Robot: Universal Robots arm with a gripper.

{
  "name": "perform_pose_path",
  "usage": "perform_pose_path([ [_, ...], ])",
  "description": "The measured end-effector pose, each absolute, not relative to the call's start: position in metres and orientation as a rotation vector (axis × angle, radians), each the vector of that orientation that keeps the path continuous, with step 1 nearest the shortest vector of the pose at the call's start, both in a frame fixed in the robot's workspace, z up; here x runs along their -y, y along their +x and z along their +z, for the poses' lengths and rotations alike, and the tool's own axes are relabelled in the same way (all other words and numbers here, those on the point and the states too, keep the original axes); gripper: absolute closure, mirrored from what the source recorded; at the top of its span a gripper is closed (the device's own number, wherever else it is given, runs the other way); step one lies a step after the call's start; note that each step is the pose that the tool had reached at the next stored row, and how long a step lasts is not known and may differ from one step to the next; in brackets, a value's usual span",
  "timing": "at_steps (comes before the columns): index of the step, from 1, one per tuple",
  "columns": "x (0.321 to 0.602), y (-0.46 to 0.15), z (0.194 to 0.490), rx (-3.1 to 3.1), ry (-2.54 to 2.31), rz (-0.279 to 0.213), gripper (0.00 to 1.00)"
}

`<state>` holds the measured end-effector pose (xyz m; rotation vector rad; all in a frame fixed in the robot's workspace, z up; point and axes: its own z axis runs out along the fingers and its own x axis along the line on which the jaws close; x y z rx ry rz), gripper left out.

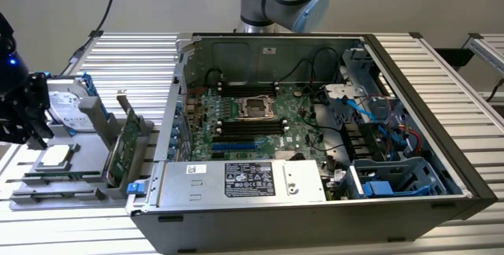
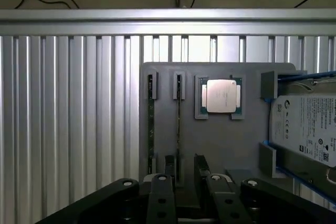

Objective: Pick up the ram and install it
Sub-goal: 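Pick up the ram and move it above insertion slot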

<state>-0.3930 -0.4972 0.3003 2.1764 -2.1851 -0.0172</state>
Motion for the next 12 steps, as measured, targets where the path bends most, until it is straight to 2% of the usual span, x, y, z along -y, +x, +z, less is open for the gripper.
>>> perform_pose_path([
  [12,0.535,-0.394,0.280,2.178,2.180,-0.030,0.70],
])
